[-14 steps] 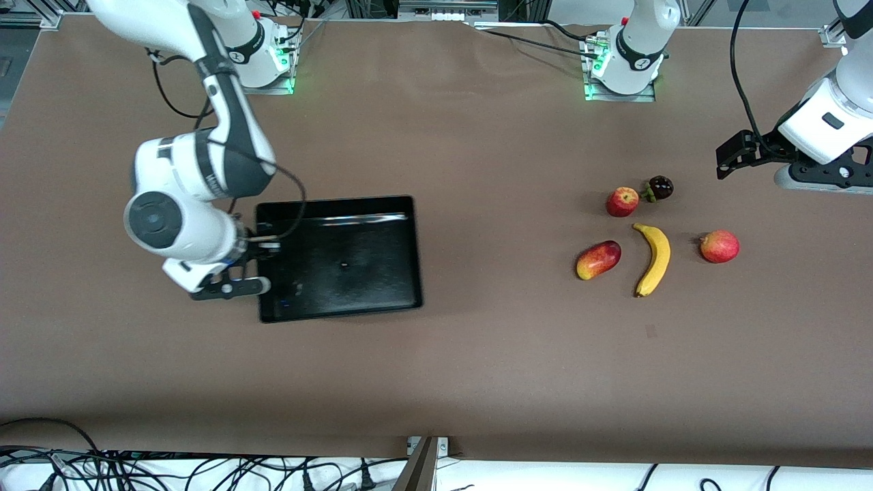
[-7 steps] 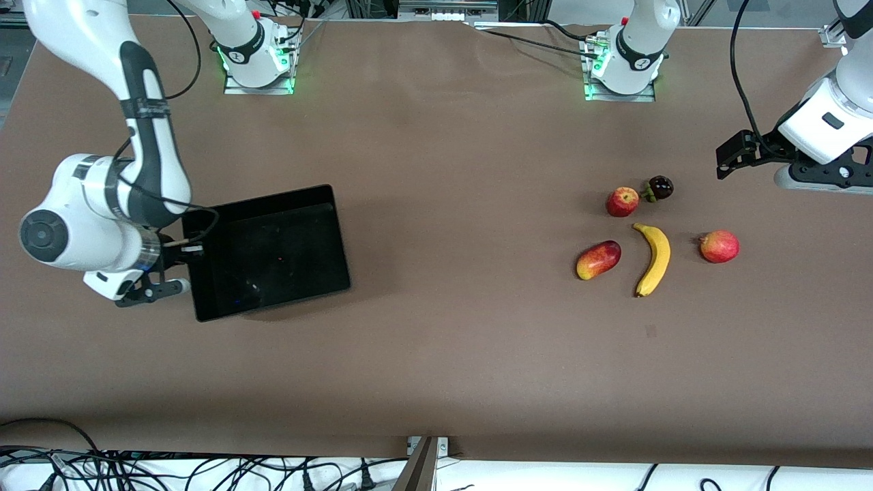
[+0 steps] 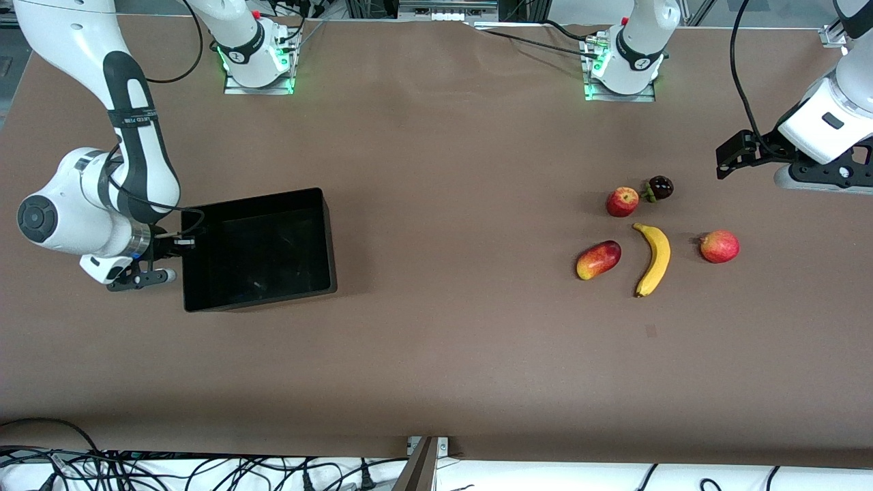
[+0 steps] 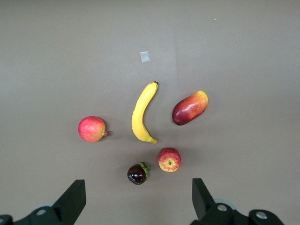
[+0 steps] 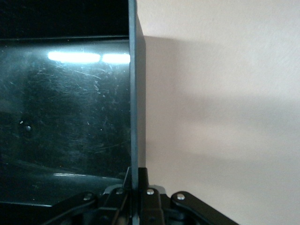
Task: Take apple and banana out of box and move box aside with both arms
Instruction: 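Open the right gripper and release the tray rim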
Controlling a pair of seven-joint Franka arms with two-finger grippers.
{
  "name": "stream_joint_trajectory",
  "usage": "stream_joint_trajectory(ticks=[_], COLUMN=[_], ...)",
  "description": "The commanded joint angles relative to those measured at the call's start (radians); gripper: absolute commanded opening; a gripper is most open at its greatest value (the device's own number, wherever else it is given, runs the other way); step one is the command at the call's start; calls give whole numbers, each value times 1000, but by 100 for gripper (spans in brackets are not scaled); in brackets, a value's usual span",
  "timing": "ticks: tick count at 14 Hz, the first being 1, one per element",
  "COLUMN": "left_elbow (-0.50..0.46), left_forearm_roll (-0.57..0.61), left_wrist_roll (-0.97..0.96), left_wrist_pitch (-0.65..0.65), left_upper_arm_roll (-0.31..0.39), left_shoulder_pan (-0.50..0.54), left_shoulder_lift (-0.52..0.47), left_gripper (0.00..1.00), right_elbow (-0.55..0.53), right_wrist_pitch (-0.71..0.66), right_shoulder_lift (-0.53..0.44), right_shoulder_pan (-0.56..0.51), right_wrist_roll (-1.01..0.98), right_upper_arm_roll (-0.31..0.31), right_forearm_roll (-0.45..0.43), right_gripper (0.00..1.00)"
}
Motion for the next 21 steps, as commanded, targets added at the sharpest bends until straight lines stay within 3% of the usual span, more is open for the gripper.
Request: stream_joint_trajectory(ticks=[1,7,8,9,10,13,17,21], left_elbow=[-1,0,0,0,0,0,0,0], left_forearm_roll=[-17,-16,-16,-16,-16,-16,-14,-13], left_wrist_roll=[-7,-6,-6,-6,-6,-6,-6,-6], left_wrist_pitch=[1,1,1,1,1,1,1,1], left_upper_arm_roll=[4,4,4,4,4,4,4,4], left_shoulder_pan=[-6,-8,-8,-8,-8,-8,-8,-9], left_shoulder_lift=[-12,-12,-12,-12,-12,-12,-12,-12], left_gripper=[100,100,100,100,100,100,100,100], right_elbow=[-117,-145,-139,-133,-124,-20,210,318], right_wrist_pitch=[71,83,80,80,74,-28,-222,-364], right_shoulder_lift=[-69,-75,-77,-81,-84,-91,-89,-130], right_shoulder_pan=[-3,-1,-1,0,2,8,5,52], right_wrist_roll=[-2,69,66,64,63,57,60,167], right_upper_arm_roll=[3,5,5,6,8,6,5,17], right_forearm_roll=[53,55,55,53,52,15,-39,-55], right_gripper=[0,0,10,78,100,100,100,100])
